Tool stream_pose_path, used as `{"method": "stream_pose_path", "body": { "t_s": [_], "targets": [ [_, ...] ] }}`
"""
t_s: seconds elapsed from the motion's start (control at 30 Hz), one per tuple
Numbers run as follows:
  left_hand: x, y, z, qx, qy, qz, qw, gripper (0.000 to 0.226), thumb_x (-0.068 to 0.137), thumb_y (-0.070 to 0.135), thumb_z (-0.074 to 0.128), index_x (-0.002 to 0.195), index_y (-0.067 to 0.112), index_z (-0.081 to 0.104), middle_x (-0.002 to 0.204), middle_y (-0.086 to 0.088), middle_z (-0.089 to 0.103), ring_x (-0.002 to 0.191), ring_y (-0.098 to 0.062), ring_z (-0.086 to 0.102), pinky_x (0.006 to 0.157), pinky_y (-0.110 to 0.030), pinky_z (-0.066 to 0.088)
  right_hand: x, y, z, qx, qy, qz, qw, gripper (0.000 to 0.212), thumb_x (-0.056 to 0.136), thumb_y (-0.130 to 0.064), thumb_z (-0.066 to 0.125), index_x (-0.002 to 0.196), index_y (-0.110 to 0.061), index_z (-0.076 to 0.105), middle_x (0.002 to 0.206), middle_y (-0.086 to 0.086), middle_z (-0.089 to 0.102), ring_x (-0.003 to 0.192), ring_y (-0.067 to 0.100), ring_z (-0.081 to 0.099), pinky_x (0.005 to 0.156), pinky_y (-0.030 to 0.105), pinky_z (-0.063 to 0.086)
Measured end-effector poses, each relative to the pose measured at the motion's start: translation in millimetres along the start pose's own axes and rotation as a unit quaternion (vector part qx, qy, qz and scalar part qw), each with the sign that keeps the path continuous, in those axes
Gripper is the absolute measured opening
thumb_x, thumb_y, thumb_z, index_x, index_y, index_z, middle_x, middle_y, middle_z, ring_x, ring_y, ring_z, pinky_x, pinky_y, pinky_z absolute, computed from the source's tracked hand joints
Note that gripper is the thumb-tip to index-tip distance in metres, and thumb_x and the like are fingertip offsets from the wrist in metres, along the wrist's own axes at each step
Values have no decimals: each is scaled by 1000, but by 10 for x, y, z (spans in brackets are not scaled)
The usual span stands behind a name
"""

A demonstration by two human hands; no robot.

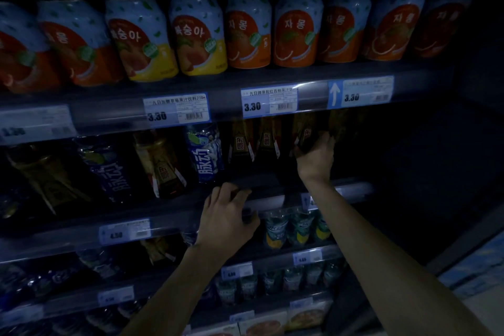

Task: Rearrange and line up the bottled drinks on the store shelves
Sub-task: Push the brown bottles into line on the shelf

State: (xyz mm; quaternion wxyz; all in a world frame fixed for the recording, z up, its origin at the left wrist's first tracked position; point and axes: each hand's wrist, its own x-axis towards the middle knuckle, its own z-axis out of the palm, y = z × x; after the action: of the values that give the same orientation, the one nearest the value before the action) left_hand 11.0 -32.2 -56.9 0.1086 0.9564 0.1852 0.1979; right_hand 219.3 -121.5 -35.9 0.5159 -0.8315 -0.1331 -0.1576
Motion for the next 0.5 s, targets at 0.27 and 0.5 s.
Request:
{"method": "stream_pose_path", "body": {
  "t_s": [0.27,0.5],
  "targets": [
    [29,12,13,-22,-13,-20,999,49,84,41,60,128,19,56,119,-4,48,114,-26,43,99,-38,37,-10,-7,-10,4,-19,2,1000,51,81,-24,73,117,2,47,125,23,47,110,38,51,84,40,47],
    [23,-23,-73,-11,-27,-22,999,54,86,46,55,133,21,47,126,-1,44,119,-23,40,103,-39,33,-215,-114,-134,14,-6,-14,1000,49,87,-28,66,122,-2,45,123,19,49,112,34,52,87,42,50]
  ]
}}
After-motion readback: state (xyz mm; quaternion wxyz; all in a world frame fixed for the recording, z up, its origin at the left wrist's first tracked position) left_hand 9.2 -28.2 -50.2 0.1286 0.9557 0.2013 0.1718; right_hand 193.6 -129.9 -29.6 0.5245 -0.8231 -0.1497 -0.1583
